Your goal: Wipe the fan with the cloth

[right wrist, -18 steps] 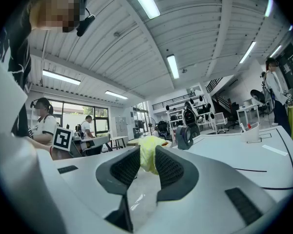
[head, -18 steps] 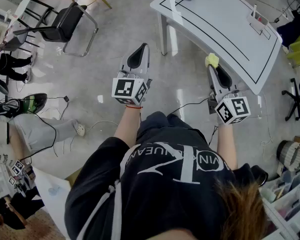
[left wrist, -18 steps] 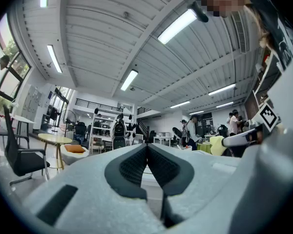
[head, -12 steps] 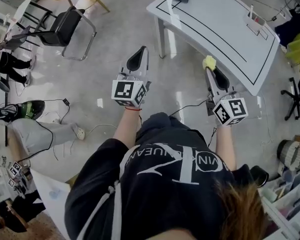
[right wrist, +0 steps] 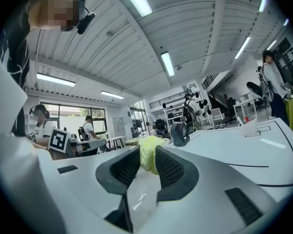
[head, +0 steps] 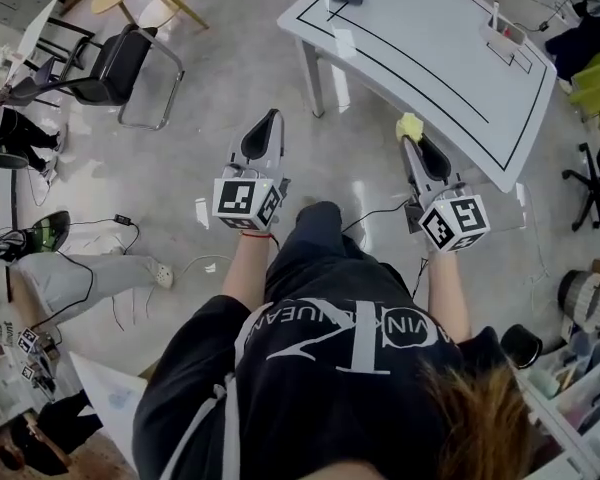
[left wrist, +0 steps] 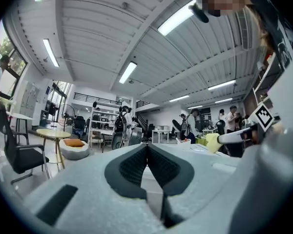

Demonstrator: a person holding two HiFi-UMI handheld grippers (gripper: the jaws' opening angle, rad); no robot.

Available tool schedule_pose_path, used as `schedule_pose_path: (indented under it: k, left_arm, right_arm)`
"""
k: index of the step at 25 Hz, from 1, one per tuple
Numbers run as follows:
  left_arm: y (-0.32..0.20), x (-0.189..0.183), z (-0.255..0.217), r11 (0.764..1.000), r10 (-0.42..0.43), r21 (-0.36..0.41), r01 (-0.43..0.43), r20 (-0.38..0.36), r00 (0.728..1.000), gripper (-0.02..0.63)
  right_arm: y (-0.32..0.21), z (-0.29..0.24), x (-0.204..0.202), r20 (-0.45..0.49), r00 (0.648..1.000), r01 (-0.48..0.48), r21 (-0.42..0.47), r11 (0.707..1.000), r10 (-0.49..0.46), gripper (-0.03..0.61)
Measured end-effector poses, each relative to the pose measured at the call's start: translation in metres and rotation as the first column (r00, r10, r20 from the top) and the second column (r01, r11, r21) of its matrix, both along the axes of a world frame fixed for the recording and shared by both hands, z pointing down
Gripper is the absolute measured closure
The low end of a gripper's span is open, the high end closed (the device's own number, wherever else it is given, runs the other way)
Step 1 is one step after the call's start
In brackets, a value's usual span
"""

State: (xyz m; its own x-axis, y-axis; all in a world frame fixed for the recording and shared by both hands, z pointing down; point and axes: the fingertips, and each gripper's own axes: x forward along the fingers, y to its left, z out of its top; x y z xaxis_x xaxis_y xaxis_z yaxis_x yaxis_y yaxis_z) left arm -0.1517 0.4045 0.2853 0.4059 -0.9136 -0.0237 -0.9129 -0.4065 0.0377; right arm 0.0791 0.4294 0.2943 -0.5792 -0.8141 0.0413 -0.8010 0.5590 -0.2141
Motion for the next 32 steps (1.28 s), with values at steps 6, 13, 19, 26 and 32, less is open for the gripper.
schedule_pose_path:
  k: [6, 13, 19, 26, 32]
  left_arm:
    - [-0.051, 0.012, 0.008, 0.999, 0.035, -0.011, -0.035, -0.009, 0.999, 0.603]
    - [-0.145, 0.023, -0.002, 0.995, 0.102, -0.005, -0.102, -0.017, 0.995, 0.603]
    - [-0.220, 0.039, 0.000, 0.983, 0.180, -0.039, -0.180, -0.011, 0.984, 0.601]
    - [-0.297, 0.050, 0.003, 0.967, 0.249, -0.051, -0.250, -0.026, 0.968, 0.601]
    - [-0.337, 0.054, 0.013, 0.955, 0.284, -0.071, -0.287, -0.051, 0.957, 0.571]
  right_arm:
    - [-0.047, -0.007, -0.004, -0.020, 1.000, 0.016, 0.024, 1.000, -0.016, 0.479]
    - [-0.126, -0.013, -0.008, -0.050, 0.999, -0.011, 0.016, 1.000, 0.012, 0.477]
    - [-0.190, -0.019, -0.009, -0.052, 0.997, -0.056, 0.002, 0.998, 0.056, 0.477]
    - [-0.264, -0.020, -0.019, -0.061, 0.995, -0.082, -0.009, 0.997, 0.081, 0.477]
    - [-0.304, -0.024, -0.029, -0.099, 0.991, -0.086, -0.002, 0.996, 0.085, 0.476]
